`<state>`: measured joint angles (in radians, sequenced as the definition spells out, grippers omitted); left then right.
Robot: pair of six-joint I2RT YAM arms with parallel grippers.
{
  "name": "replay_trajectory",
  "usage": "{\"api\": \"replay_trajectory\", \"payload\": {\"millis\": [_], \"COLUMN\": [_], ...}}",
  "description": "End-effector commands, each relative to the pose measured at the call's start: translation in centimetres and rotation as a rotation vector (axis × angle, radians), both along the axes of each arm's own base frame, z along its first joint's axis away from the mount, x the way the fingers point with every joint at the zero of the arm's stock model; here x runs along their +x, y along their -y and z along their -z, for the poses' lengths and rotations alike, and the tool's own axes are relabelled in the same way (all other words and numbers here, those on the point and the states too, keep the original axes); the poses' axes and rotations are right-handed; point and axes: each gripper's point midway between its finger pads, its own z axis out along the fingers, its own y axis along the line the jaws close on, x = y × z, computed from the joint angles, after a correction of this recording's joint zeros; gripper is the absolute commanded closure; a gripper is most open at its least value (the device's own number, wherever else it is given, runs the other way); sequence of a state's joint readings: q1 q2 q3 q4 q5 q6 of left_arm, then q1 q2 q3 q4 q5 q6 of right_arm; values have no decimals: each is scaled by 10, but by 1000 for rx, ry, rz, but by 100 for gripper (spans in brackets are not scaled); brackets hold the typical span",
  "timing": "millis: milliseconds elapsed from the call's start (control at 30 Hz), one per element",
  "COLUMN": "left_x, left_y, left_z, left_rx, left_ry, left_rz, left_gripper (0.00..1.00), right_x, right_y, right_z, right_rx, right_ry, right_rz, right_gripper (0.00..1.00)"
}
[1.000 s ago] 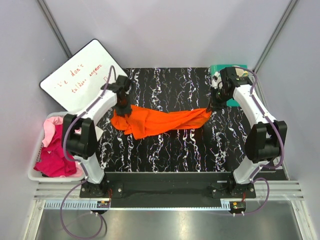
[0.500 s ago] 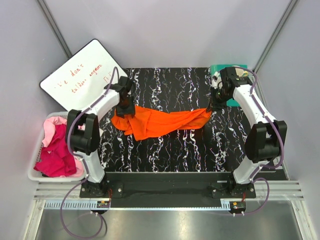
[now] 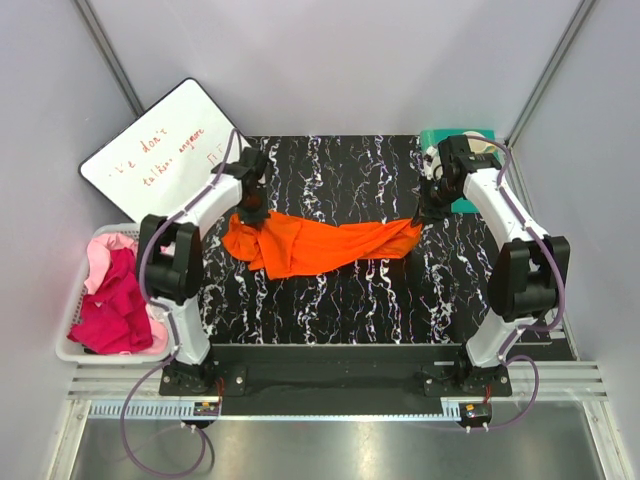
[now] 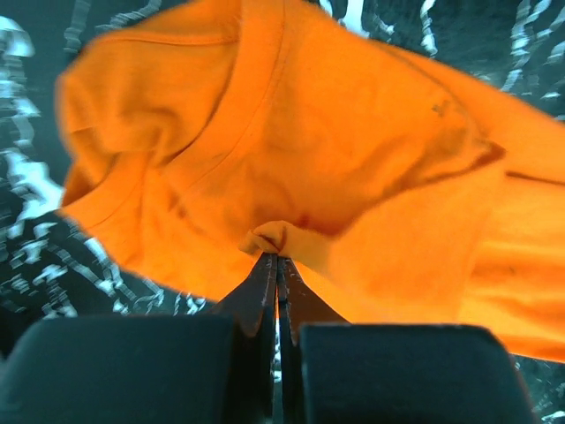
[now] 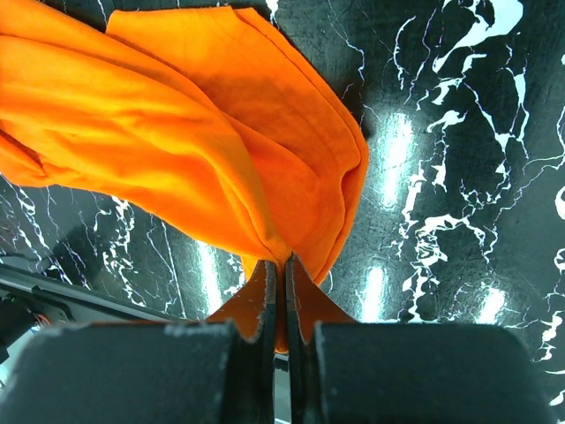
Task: Fold and stack the t-shirts
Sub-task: Flatten the tshirt out
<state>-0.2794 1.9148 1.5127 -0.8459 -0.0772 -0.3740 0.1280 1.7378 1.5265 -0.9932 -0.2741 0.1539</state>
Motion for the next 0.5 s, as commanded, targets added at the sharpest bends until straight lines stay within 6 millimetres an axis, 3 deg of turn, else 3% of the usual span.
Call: {"api": "replay_trajectory", "payload": {"millis": [0, 100, 233, 300, 400, 467], "left_x": [13, 15, 17, 11, -2, -11], "left_y": [-13, -23, -40, -52, -71, -81], "left_z": [-79, -113, -159, -186, -231, -255], "left_rx": [9, 4, 22, 33, 48, 58], "left_ry": [214, 302, 424, 493, 612, 671], "left_rz": [-42, -87, -156, -195, -259, -288], "left_gripper": [100, 100, 100, 100, 100, 100], "right_x": [6, 10, 21, 25, 34, 34], "right_y": [-4, -4, -2, -1, 5, 9], "right_z": [0, -3, -23, -46, -96, -141], "right_rx": [22, 25, 14, 12, -1, -5], "right_ry": [6, 15, 80, 149, 296, 420], "right_rz": [-3, -4, 6, 13, 42, 60], "right_gripper": [100, 100, 100, 100, 100, 100]}}
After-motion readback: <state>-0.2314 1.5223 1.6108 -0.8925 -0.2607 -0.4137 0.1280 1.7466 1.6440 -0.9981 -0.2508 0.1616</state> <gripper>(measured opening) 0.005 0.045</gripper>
